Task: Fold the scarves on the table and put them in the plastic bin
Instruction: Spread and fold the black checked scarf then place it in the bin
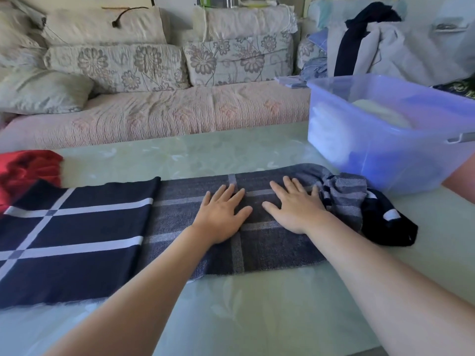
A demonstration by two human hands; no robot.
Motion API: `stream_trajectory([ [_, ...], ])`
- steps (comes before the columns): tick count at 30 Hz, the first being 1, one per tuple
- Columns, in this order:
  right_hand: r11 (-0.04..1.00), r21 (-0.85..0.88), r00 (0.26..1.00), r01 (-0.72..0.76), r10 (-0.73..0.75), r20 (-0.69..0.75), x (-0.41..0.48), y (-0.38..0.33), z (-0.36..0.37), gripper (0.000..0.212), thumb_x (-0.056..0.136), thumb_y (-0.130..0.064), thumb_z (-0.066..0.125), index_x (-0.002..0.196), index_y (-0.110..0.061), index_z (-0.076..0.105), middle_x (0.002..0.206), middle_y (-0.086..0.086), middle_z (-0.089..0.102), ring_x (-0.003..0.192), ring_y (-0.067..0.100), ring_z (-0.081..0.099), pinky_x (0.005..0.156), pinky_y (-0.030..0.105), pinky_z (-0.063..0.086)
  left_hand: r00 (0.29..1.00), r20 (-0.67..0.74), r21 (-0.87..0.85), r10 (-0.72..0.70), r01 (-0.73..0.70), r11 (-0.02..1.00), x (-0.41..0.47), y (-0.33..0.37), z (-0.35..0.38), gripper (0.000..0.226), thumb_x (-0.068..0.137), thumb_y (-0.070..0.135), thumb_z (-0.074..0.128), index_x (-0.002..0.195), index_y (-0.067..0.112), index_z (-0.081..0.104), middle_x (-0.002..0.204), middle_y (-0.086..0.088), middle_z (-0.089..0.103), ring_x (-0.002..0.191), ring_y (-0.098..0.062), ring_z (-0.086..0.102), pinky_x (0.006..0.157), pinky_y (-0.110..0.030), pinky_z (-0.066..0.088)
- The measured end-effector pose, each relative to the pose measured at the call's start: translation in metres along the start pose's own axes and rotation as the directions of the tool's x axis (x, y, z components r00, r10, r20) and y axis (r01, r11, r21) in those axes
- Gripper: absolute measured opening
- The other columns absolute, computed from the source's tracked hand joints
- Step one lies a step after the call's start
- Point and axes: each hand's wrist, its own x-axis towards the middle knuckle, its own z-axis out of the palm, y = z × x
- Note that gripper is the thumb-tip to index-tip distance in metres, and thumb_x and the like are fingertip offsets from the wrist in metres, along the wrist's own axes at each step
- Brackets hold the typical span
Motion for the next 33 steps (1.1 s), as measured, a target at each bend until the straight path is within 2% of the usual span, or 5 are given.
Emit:
stream_trajectory([
  [8,0.967,0.096,0.972,0.235,-0.231,-0.042,-0.017,-0.03,0.0,0.066,0.1,-0.062,0.02,0.159,-0.037,0.005,0.167,0.003,-0.009,0.154,0.02,-0.011,0.124,0.047,-0.002,0.981,-0.047,0.09,-0.191,0.194,0.977,-0.033,0.013,0.01,0.078,0.088,0.075,0.013,0.156,0.036,0.001,0.165,0.003,-0.006,0.15,-0.022,-0.011,0.115,-0.063,-0.005],
  [13,0.976,0.041,0.975,0.214,-0.216,0.055,-0.03,-0.021,0.005,0.065,0.1,-0.065,0.017,0.157,-0.042,-0.004,0.166,-0.001,-0.017,0.152,0.018,-0.016,0.124,0.045,-0.006,0.999,0.023,0.069,-0.033,0.031,0.997,-0.057,0.017,0.004,0.075,0.095,0.066,0.02,0.157,0.027,0.001,0.164,0.001,-0.009,0.15,-0.019,-0.013,0.12,-0.051,-0.006],
  [17,0.985,0.015,0.983,0.172,-0.172,0.056,-0.036,-0.044,-0.007,0.068,0.1,-0.066,0.016,0.159,-0.036,-0.001,0.167,0.003,-0.014,0.153,0.022,-0.013,0.124,0.049,0.0,0.997,-0.075,-0.134,-0.011,0.001,0.991,-0.076,-0.01,-0.023,0.062,0.102,0.051,0.031,0.156,0.023,0.019,0.163,0.002,0.016,0.15,-0.014,0.009,0.122,-0.035,0.009],
  [24,0.906,0.126,0.913,0.403,-0.388,-0.127,-0.05,-0.169,-0.035,0.061,0.104,-0.055,0.024,0.158,-0.028,0.018,0.168,0.005,0.004,0.154,0.022,0.003,0.123,0.046,0.008,0.939,-0.232,-0.087,-0.253,0.239,0.967,-0.136,-0.123,-0.069,0.056,0.102,0.043,0.035,0.154,0.021,0.026,0.157,0.003,0.032,0.147,-0.018,0.024,0.118,-0.037,0.022],
  [33,0.759,0.057,0.76,0.648,-0.64,-0.113,-0.012,-0.359,-0.036,0.05,0.105,-0.023,0.037,0.154,-0.02,0.031,0.162,0.0,0.029,0.149,0.021,0.023,0.119,0.043,0.022,0.867,-0.285,0.057,-0.408,0.44,0.896,-0.203,-0.244,-0.077,0.049,0.103,0.032,0.034,0.148,0.013,0.032,0.151,-0.002,0.038,0.142,-0.022,0.029,0.117,-0.038,0.023],
])
